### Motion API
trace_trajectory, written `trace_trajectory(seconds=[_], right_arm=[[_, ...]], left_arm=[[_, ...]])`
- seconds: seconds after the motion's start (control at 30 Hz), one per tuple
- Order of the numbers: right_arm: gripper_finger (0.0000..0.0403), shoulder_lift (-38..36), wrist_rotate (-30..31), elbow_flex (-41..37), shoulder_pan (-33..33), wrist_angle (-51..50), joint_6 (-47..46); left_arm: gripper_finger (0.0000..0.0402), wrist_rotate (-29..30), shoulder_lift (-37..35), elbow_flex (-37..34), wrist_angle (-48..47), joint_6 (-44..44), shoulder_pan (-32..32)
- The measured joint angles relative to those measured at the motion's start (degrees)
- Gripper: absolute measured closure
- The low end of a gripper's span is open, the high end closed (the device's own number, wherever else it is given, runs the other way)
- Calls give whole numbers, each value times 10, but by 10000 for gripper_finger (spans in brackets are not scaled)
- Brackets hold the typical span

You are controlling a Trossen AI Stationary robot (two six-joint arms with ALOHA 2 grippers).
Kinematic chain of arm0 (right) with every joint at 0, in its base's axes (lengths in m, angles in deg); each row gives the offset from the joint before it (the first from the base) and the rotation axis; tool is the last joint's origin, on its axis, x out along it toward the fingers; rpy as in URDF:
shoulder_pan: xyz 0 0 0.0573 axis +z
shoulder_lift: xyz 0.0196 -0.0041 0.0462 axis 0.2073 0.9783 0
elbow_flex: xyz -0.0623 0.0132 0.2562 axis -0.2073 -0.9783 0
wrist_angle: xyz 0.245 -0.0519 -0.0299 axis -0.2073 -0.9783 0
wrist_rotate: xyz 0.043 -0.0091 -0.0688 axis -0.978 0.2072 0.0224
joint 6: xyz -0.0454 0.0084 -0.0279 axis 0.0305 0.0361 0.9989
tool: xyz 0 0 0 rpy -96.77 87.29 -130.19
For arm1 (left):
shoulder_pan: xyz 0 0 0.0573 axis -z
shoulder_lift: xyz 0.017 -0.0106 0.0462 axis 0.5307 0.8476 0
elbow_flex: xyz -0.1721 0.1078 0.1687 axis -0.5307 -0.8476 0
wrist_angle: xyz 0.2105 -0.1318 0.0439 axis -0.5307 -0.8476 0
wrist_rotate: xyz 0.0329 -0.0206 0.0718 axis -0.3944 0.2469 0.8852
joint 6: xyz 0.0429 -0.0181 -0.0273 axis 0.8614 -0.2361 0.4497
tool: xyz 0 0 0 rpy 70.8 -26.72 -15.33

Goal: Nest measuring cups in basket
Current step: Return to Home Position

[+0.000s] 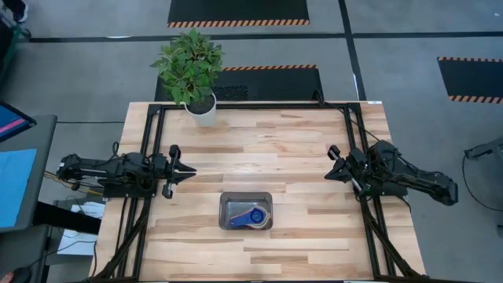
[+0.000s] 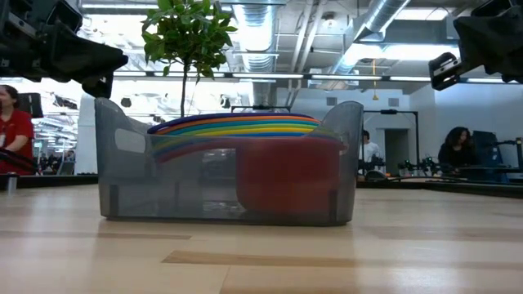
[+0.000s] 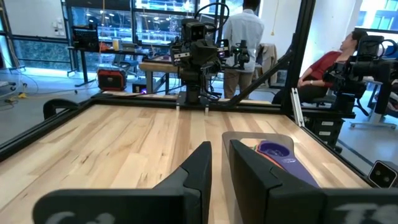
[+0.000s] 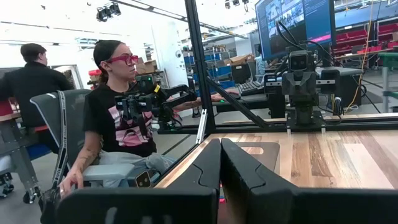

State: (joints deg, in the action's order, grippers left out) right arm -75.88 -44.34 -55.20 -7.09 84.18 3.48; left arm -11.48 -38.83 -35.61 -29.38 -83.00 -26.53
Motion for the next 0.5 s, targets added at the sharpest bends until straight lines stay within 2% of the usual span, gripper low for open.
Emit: trace_trajectory(seconds=[0.5], right_arm=[[376, 0, 0, 0, 0, 0, 0]], left_arm=[[356, 0, 0, 0, 0, 0, 0]])
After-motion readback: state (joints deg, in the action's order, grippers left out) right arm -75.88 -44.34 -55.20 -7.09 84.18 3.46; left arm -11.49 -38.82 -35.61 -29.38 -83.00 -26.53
